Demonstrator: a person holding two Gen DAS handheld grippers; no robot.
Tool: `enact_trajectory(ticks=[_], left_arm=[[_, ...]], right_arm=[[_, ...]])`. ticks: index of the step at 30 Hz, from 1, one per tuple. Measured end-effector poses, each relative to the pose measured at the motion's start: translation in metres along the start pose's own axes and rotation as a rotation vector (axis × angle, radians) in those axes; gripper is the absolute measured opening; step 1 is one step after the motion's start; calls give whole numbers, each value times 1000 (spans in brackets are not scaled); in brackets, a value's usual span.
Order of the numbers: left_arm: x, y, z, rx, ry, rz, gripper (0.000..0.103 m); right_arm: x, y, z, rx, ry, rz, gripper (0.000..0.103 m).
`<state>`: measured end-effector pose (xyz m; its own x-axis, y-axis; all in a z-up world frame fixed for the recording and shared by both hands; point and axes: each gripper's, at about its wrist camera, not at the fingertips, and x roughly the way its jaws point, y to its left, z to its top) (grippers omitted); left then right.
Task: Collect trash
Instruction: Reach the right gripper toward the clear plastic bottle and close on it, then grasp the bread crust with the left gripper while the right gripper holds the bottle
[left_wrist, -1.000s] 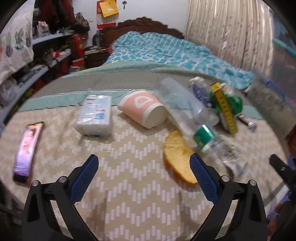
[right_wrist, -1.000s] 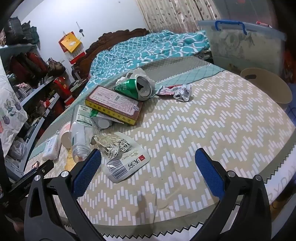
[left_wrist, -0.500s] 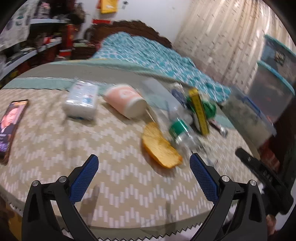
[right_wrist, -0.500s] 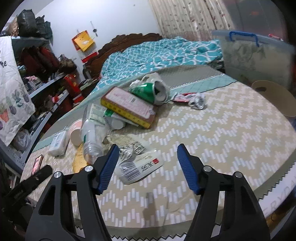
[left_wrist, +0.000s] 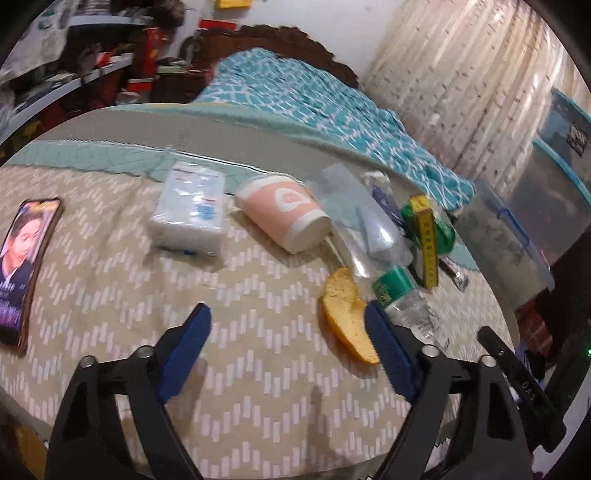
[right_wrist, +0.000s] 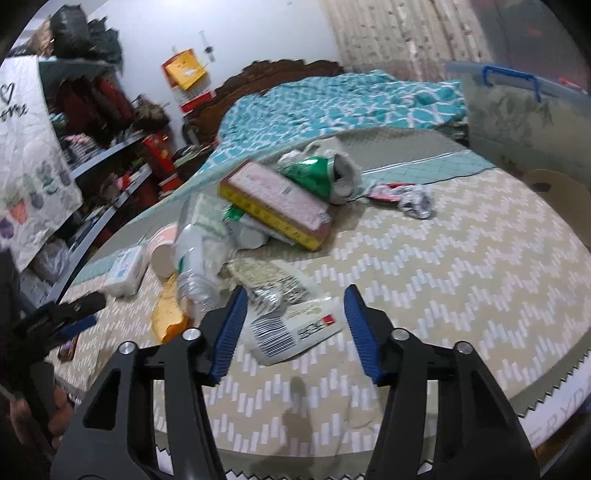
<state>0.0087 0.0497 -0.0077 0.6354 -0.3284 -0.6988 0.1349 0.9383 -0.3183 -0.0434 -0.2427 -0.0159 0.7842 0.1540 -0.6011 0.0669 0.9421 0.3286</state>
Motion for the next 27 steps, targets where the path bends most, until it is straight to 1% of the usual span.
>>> enact_trajectory(ticks=[3, 5, 8, 9, 11, 17, 22, 25, 27], left_arm=[[12, -10, 1, 30, 35, -23, 68], [23, -16, 2, 46, 64, -34, 58], [40, -21, 3, 44, 112, -61, 50], [44, -21, 3, 35, 129, -78, 49], [50, -22, 3, 28, 146, -96, 48], [59, -24, 3, 36, 167, -103, 48], [59, -22, 4, 39, 162, -99, 48], [51, -15, 5, 42, 142, -92, 48], [45, -8, 3, 38, 133, -92, 48]], right_arm=[[4, 6, 0, -29, 17, 17, 49], [6, 11, 2, -61, 22, 34, 48], [12, 23, 5, -112, 36, 80, 48], [14, 26, 7, -124, 44, 92, 48], [21, 33, 12, -150, 62, 121, 48], [41, 52, 32, -198, 106, 195, 49], [69, 64, 41, -213, 206, 243, 49], [87, 73, 40, -230, 267, 247, 49], [103, 77, 35, -245, 318, 229, 49]])
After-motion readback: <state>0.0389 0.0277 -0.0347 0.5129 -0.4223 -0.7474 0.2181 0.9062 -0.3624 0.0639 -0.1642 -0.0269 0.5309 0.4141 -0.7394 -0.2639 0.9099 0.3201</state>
